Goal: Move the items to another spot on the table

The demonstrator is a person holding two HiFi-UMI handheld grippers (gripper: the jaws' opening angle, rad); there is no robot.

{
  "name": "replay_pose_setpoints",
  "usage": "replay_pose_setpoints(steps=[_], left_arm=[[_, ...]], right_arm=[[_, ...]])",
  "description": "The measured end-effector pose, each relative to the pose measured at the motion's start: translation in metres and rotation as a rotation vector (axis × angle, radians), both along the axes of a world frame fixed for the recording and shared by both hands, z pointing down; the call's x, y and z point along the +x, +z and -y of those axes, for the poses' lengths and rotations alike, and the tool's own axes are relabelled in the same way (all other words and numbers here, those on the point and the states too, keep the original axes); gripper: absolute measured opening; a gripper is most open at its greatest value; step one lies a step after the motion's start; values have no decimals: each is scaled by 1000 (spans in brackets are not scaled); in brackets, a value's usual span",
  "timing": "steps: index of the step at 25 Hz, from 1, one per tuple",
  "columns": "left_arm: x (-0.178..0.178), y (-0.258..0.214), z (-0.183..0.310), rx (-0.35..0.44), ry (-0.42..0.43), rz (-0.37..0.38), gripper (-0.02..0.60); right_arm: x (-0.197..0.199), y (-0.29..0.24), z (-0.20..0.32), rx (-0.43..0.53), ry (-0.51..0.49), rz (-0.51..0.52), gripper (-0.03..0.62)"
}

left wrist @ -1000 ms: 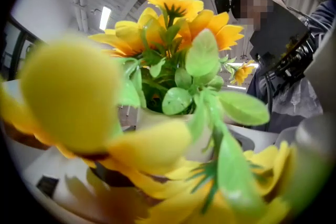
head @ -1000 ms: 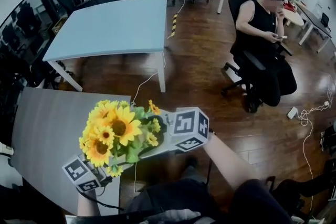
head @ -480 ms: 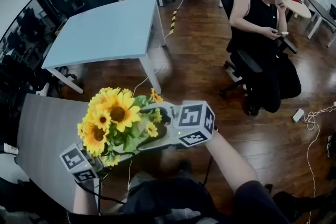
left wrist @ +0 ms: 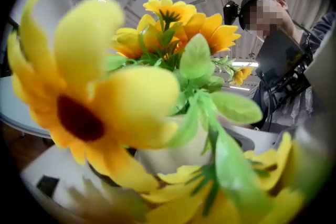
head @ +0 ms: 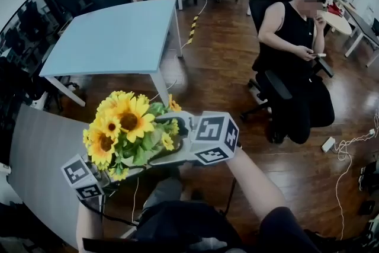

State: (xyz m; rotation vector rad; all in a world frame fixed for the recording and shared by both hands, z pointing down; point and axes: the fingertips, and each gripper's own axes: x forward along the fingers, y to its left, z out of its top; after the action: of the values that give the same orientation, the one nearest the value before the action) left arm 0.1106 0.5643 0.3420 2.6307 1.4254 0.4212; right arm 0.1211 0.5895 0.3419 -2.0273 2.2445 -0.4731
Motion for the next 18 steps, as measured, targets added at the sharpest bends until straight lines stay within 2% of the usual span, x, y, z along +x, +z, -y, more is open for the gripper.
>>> replay_pose_setpoints(steps=[5,11,15,18], left_arm=[[53,6,9,-5,22,-32,482],[122,13,60,17,34,-49,483],[163,16,101,-33,-2,-62,483],[184,10,135,-26,-41,-79,483]], right_arm=[[52,9,11,-85,-5,-27,479],[122,14,64,-142,-22,-59,479],[163,16,104,-161,-47,-65,479],[186,9,138,-160,-87,-87,479]])
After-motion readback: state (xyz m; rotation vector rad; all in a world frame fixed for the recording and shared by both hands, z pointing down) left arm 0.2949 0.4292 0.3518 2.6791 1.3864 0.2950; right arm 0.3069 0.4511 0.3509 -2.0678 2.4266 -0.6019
